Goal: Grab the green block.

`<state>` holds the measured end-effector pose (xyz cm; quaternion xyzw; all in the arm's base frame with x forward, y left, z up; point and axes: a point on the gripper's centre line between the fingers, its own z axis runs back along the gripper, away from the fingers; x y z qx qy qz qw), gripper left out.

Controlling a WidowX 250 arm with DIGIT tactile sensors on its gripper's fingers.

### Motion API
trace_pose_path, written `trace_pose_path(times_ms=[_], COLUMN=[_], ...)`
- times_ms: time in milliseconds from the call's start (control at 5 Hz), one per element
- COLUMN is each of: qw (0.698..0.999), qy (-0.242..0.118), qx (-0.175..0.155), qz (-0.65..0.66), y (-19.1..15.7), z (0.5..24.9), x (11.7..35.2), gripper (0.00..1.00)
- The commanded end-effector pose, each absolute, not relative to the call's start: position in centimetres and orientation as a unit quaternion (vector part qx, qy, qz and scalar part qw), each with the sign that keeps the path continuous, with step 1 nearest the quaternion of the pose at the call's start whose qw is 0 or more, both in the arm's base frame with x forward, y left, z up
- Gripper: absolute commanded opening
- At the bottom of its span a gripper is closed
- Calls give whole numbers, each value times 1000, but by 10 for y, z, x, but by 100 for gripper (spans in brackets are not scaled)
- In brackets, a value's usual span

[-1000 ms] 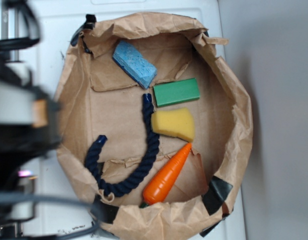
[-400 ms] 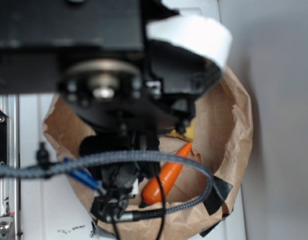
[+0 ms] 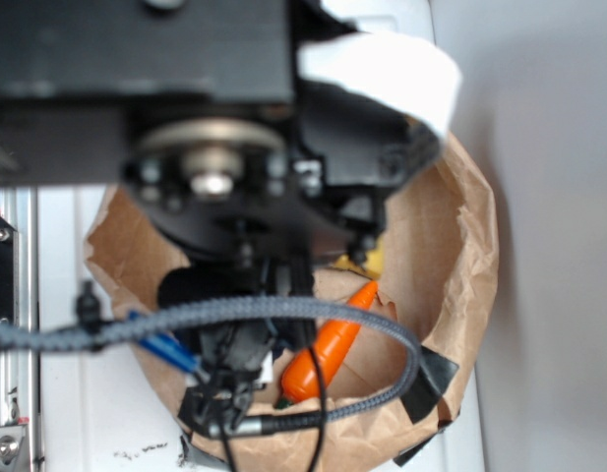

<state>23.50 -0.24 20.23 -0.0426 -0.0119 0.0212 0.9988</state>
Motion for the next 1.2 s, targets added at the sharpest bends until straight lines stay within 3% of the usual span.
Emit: trace_pose_path(times_ms=[0,400,1000], qw=[997,998,997], qy=[-63,-51,-35], qx=[19,16,-27], qz=[32,35,62], y=[7,24,48], z=[148,115,102], x=[257,281,292], gripper=[100,100,100])
